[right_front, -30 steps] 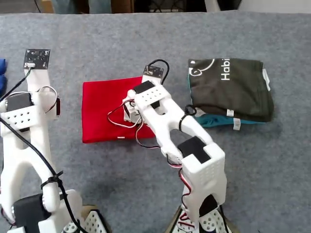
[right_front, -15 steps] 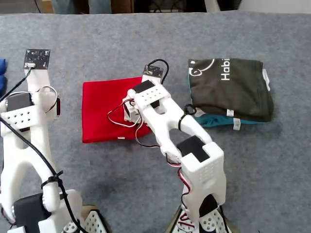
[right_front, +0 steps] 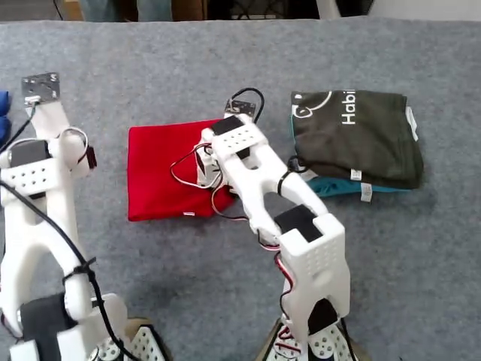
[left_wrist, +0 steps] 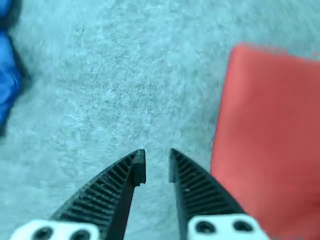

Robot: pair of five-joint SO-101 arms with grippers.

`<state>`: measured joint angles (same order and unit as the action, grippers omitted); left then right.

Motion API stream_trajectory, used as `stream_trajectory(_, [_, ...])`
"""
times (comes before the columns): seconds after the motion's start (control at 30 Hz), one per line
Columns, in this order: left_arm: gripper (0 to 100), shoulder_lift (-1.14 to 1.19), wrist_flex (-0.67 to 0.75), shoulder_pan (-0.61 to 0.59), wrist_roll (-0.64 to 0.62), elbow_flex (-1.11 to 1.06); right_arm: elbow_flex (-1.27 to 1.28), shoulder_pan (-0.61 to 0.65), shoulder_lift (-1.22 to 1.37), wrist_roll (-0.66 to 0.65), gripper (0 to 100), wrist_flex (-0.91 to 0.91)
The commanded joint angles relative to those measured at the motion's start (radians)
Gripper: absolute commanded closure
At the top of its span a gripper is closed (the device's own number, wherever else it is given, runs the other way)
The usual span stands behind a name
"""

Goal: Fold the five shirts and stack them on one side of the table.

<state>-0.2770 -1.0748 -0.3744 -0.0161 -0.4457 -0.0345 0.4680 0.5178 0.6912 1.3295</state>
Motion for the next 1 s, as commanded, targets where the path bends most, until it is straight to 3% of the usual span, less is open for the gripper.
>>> stream_trajectory(0.0, [85, 0.103, 0.006, 0.045, -0.097, 0.131, -0.001, -0.04, 0.042, -0.017, 97.1, 0.018])
stream_trajectory(0.3, [78, 0.471, -0.087, 0.186, -0.115, 0.478, 0.004, -0.044, 0.09, -0.018, 98.2, -0.025])
stream_trajectory(0.97, [77, 1.03, -0.259, 0.179, -0.117, 1.15, -0.005, -0.044, 0.099, -0.018, 98.3, -0.026])
